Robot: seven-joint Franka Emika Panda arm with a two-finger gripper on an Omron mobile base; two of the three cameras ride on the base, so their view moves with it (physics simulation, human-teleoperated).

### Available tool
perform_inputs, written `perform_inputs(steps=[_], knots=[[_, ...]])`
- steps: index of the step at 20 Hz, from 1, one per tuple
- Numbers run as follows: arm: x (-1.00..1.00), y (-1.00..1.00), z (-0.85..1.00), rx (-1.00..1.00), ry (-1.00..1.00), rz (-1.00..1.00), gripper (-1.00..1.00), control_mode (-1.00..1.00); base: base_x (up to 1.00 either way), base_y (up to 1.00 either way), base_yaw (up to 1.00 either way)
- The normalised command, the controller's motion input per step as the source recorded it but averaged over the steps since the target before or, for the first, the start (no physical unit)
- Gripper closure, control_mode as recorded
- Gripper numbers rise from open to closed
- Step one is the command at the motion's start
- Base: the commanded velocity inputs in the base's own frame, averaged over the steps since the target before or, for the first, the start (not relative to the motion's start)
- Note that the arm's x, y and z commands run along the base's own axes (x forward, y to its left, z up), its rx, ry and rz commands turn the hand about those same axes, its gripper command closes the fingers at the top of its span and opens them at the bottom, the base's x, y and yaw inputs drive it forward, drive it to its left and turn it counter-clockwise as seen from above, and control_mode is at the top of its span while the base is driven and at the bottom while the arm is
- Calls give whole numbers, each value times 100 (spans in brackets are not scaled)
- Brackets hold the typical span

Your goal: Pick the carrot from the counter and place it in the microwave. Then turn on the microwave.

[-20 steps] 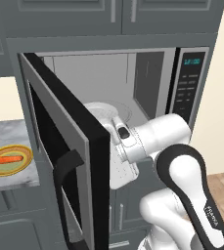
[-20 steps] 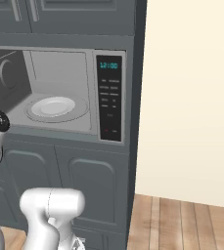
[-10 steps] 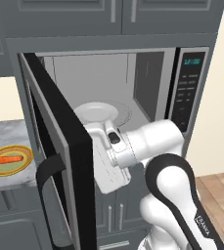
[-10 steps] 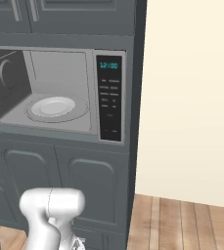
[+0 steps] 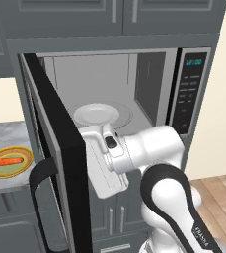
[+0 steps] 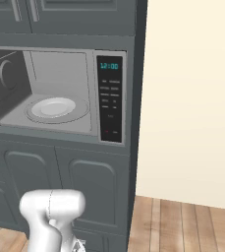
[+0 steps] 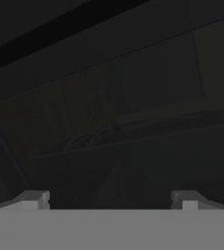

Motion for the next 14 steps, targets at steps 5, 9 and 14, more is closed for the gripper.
perform_inputs(steps=[5, 9, 14], knots=[[-7, -14, 0, 0, 0, -4, -100, -100, 0, 0, 0], [-4, -37, 0, 1, 5, -6, -100, -100, 0, 0, 0], [-10, -37, 1, 2, 3, -8, -100, -100, 0, 0, 0]])
